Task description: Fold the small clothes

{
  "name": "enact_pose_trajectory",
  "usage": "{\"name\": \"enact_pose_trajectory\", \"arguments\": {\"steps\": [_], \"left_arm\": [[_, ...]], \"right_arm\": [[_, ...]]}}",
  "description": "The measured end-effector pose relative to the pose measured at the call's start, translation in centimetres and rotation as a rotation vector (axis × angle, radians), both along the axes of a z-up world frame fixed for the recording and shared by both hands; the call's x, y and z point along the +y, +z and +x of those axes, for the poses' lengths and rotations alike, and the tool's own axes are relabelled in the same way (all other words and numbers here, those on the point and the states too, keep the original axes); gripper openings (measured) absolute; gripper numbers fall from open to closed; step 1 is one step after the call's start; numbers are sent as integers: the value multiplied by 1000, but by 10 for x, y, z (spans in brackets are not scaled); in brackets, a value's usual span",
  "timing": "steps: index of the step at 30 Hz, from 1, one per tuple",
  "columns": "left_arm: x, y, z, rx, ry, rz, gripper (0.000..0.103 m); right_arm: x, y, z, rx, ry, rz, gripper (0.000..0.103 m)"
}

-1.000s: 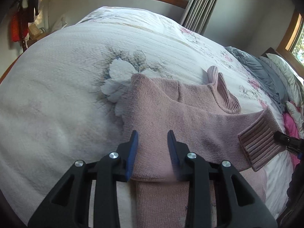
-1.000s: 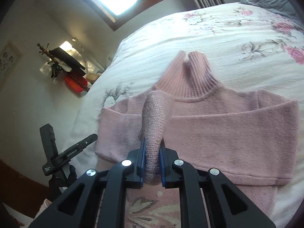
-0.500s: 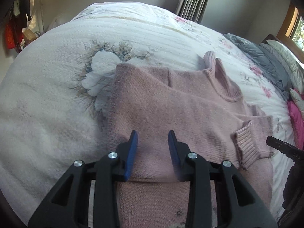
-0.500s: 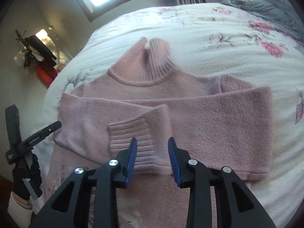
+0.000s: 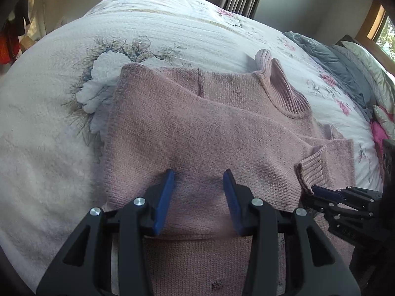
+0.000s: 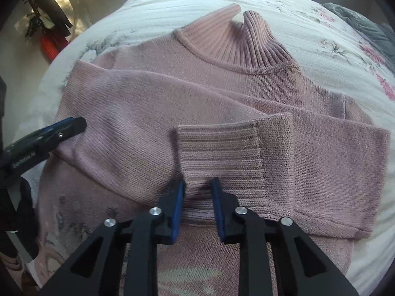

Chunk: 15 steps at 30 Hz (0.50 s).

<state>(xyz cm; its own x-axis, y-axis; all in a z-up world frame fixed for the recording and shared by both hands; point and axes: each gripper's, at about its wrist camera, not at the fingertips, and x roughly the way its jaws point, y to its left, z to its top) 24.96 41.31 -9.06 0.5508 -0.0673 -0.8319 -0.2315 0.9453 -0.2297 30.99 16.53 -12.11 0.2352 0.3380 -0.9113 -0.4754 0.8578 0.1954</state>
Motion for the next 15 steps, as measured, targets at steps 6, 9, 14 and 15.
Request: {"name": "enact_pose_trajectory", "arguments": {"steps": [6, 9, 14, 15], "left_arm": [[0, -1, 1, -3, -3, 3, 42], [0, -2, 1, -5, -3, -5, 42], [-1, -2, 1, -8, -6, 4, 42], [0, -2, 1, -9, -6, 5, 42]], "right_arm": [[-44, 29, 3, -41, -61, 75, 6], [-70, 44, 7, -61, -99, 110, 6], [-115, 54, 17, -80, -175, 113, 6], [-125, 53, 20, -77, -196, 109, 6]]}}
